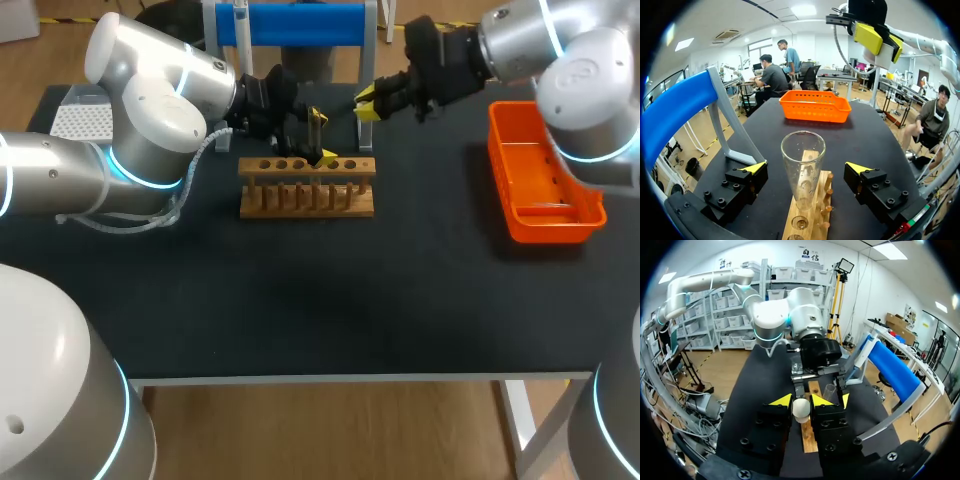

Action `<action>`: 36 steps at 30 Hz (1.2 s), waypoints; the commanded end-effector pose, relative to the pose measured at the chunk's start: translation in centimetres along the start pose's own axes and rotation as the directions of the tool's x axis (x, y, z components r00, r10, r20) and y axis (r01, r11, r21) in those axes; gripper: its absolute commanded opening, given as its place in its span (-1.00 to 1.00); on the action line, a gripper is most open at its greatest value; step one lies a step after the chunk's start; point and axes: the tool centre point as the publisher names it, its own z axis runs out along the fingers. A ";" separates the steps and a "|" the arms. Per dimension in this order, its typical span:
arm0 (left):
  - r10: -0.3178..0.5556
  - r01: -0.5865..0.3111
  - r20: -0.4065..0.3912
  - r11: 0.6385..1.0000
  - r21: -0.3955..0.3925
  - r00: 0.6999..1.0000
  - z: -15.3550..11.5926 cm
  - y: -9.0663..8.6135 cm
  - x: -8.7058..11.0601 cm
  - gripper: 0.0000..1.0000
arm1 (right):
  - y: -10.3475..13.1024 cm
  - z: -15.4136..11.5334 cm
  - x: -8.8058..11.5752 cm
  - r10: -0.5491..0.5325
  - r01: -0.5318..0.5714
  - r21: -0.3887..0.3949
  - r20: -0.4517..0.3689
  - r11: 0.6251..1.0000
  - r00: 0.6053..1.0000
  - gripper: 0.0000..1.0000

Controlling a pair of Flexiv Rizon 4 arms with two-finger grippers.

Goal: Invert the test tube, pick up the pipette, mount the tip to pipette, aspirate from beaker and dispense into the tube, eject the tip, return the pipette, and cap with the stopper.

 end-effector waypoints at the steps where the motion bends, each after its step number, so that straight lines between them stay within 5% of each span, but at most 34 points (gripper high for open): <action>1: 0.000 0.000 -0.001 1.000 0.000 1.000 0.0 0.0 0.0 1.00 | 0.5 1.6 -1.4 -0.001 0.001 0.015 -0.011 1.000 1.000 -1.00; 19: 0.000 0.000 -0.001 1.000 0.000 1.000 0.0 0.0 0.0 1.00 | 1.5 5.4 -5.0 -0.002 0.003 0.049 -0.036 0.999 0.999 -1.00; 36: 0.000 0.000 -0.001 1.000 0.000 1.000 0.0 0.0 0.0 1.00 | 1.6 7.9 -5.8 -0.004 0.007 0.055 -0.050 0.998 0.999 -1.00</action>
